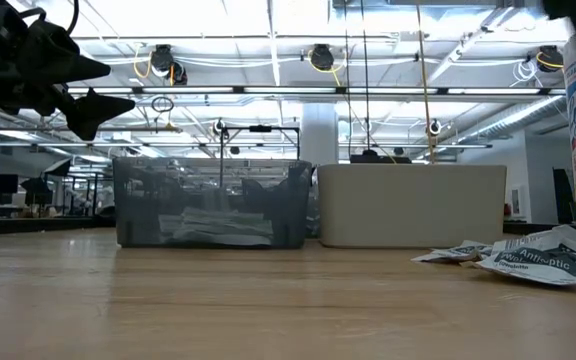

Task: Pick & Place First Aid Supplies
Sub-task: Put the white ointment pack into the white bin

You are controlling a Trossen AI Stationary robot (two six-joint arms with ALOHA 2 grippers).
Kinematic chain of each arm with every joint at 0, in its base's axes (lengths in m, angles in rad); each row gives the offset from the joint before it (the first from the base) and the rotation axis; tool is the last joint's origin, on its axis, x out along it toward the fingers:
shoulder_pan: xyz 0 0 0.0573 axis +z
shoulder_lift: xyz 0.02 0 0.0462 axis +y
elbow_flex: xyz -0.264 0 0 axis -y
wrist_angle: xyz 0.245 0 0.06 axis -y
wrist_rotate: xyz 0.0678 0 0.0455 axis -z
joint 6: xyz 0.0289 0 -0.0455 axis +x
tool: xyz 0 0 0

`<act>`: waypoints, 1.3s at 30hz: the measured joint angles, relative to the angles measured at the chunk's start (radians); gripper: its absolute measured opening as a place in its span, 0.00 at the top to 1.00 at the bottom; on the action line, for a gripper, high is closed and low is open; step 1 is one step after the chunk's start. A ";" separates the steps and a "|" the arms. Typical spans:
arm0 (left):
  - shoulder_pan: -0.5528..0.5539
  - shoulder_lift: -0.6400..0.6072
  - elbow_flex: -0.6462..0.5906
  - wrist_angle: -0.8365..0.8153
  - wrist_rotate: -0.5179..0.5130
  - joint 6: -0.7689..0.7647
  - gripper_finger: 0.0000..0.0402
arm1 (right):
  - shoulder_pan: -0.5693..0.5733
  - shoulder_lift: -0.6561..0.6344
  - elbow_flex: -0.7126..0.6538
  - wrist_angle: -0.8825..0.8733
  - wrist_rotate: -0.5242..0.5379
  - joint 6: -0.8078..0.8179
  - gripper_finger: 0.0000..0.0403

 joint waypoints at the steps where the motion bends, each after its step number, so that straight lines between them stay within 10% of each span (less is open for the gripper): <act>1: 0.000 0.000 0.000 0.000 0.000 0.000 0.23 | 0.031 0.011 0.000 0.014 -0.014 0.044 0.37; 18: 0.000 0.000 0.000 0.000 0.000 0.000 0.23 | 0.324 0.206 -0.002 0.242 -0.040 0.646 0.37; 39: 0.000 0.000 0.000 0.000 0.000 0.000 0.23 | 0.343 0.361 -0.111 0.444 0.015 0.751 0.37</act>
